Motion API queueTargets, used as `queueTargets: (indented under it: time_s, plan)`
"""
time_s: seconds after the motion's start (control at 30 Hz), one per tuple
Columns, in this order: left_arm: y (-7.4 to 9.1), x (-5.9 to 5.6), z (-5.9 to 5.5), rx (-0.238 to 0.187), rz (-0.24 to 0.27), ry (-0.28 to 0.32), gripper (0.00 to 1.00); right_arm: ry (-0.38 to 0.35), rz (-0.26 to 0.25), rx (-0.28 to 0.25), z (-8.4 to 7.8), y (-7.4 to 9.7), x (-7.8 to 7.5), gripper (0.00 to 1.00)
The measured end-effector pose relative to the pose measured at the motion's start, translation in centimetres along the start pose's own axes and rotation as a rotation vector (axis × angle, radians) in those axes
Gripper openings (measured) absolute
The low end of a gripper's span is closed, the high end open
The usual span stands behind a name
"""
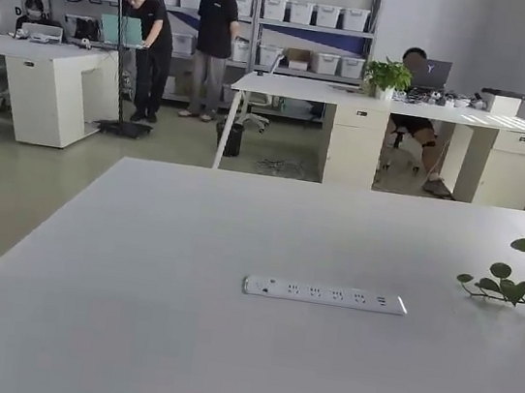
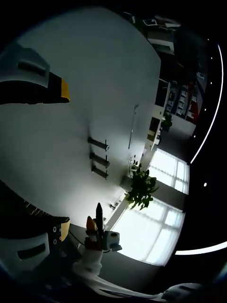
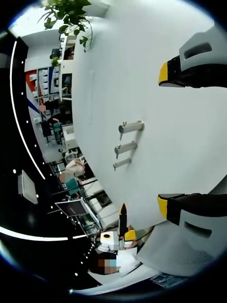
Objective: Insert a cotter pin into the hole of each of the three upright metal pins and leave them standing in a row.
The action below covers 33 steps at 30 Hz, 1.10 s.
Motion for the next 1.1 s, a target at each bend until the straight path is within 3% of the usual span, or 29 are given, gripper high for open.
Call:
queueTargets:
  time_s: [0.63,0.83,1.1]
  plan:
    - [0.1,-0.5,0.0,0.019,0.005,-0.009,0.99,-0.009,-0.045,0.009,-0.3,0.1,-0.4,0.92]
    - [0.3,-0.2,0.0,0.015,0.024,-0.003,0.99,-0.007,-0.057,0.022,-0.3,0.5,-0.7,0.92]
    - [0.6,-0.1,-0.1,0.045,0.025,0.017,0.99,0.007,-0.078,0.043,-0.5,0.9,-1.5,0.91]
Point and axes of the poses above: the centre of the closed fingertips' face, and the gripper's own axes: y roughly backward along the fingers, x roughly to its left, z roughly out of its top, the point moved 8 cm from there along y, roughly backward along the fingers, and after that the axes turned 12 degrees about -x, right-handed, at the moved point
